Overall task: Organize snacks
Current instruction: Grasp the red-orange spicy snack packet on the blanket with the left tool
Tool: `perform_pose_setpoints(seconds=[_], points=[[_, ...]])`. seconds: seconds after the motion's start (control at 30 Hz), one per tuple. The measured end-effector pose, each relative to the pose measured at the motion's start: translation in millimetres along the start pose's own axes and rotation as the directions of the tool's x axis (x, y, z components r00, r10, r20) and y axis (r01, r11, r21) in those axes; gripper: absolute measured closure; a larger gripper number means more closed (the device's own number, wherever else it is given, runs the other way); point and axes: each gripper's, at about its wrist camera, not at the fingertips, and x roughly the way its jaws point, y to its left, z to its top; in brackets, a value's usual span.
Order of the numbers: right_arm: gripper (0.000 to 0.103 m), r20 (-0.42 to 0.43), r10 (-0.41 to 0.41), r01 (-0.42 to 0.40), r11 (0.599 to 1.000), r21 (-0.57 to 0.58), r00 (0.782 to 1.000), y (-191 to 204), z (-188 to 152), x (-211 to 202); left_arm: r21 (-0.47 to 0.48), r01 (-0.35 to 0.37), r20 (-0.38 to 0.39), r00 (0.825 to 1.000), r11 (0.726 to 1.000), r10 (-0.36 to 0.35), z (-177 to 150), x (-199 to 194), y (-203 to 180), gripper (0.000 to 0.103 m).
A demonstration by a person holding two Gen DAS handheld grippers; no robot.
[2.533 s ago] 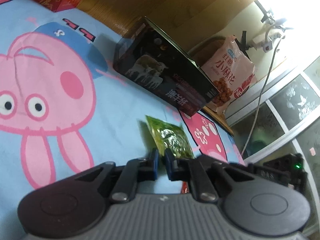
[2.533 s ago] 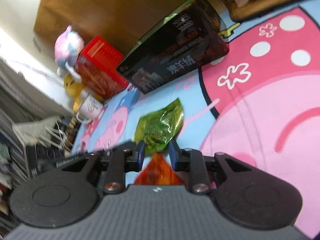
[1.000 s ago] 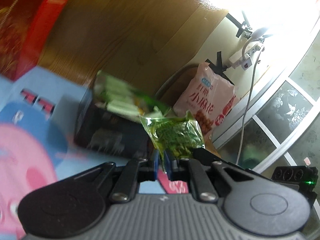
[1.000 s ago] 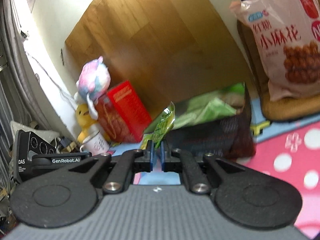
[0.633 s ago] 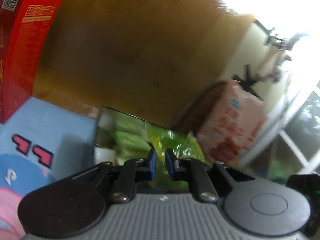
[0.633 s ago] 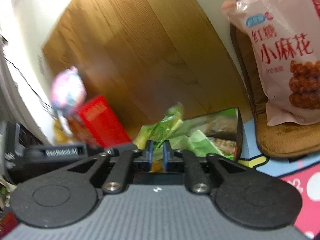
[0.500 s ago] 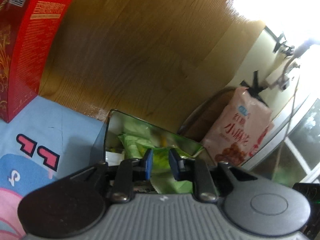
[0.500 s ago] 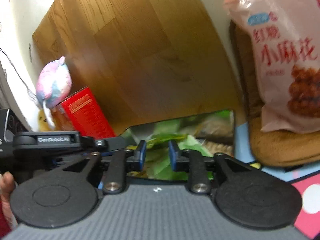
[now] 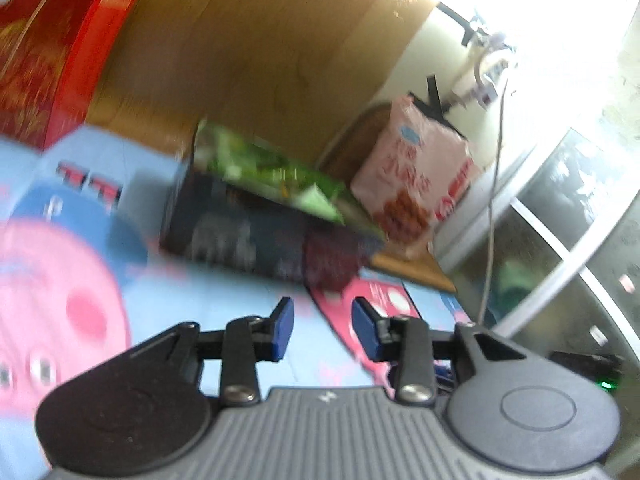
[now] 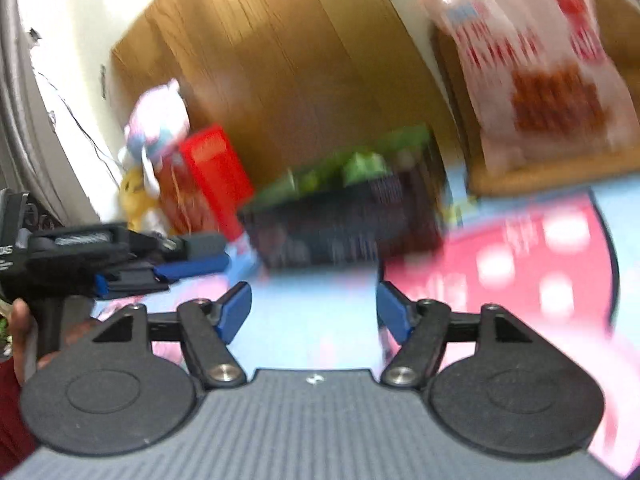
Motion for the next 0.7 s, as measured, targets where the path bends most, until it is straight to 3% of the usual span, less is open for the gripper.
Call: perform_pose_setpoints(seconds=[0.17,0.4,0.5,0.6,0.7], points=[[0.032,-0.033,0.037,-0.034,0.994,0.099,0.999,-5,-14,-13,-0.026,0.022,-0.047,0.999,0.999,-0.023,-34,-18,-1,0.07],[0.035,-0.035,0.005,-0.004,0.999,0.04,0.999,7,-21,-11,-0.097,0.075,-0.096,0.992,0.992,-0.084,-64,-28,-1,0.071],[0.05,-0.05,0.008,-0.007,0.999,0.036,0.999,5,-26,-13,-0.117,0.07,-0.132,0.988,0.991,-0.086,-77,-27,0,0.073],[0.082,-0.131,0.108,-0.089,0.986,0.142,0.986,-2,-30,-6,-0.121,0.06,-0.142,0.987,0.991,-0.077,-84,-24,1,0.083],[0.082,-0.129,0.156,-0.126,0.968,0.217,0.979,-5,-34,-7,-0.137,0.036,-0.139,0.989,0.99,-0.055,-81,-22,6,0.087]])
